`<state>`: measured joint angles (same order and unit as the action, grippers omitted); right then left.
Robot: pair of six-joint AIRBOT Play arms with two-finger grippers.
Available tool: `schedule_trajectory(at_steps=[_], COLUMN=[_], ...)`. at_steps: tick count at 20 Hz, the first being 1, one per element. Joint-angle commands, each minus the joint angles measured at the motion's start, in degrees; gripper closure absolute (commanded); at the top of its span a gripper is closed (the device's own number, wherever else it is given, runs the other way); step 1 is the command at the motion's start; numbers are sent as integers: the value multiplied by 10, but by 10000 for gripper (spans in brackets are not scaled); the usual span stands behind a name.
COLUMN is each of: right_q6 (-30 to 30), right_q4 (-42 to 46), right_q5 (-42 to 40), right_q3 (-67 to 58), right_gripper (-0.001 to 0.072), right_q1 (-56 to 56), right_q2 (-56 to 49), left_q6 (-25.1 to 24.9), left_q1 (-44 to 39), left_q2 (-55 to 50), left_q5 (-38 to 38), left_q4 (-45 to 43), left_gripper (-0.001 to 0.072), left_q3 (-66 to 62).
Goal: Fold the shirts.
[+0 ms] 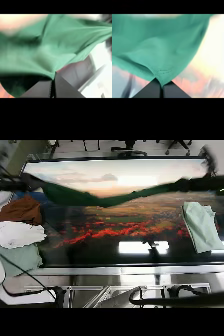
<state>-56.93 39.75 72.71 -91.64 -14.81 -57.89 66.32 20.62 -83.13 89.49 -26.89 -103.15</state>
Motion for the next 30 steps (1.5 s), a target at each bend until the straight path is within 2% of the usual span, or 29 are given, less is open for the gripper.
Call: schedule_trajectory(at_steps=[1,4,6,8,10,12,15,17,20,22,25,27,30], right_q6=[4,17,17,16,12,5,-14,-5,23,39,47,47,47], right_q4=[-27,-11,29,68,79,78,38,-18,-45,-44,-40,-40,-43], right_q5=[-55,-132,-175,-183,-156,-113,-22,16,10,-8,-60,-101,-140], right_q3=[-160,-217,-229,-229,-229,-228,-200,-161,-86,-45,-24,-25,-44], right_gripper=[693,693,693,694,694,693,693,693,693,693,693,694,694], right_q1=[-43,-55,-55,-55,-55,-55,-54,-53,-37,-16,7,9,4], right_q2=[103,174,211,231,227,200,125,66,-23,-92,-218,-289,-363], left_q6=[-3,27,43,46,47,47,14,-19,-29,-22,-17,-9,30], left_q1=[26,82,150,228,297,321,264,167,-12,-96,-144,-151,-151], left_q2=[150,256,316,350,380,397,391,358,264,170,-1,-118,-248], left_q5=[-70,-195,-227,-205,-166,-135,-124,-116,-192,-265,-343,-338,-315], left_q4=[132,135,134,133,135,135,129,113,-56,-143,-156,-156,-155], left_gripper=[696,695,696,696,696,696,695,695,695,695,695,695,695], left_q3=[-116,-164,-164,-158,-111,-40,84,163,254,284,270,207,84])
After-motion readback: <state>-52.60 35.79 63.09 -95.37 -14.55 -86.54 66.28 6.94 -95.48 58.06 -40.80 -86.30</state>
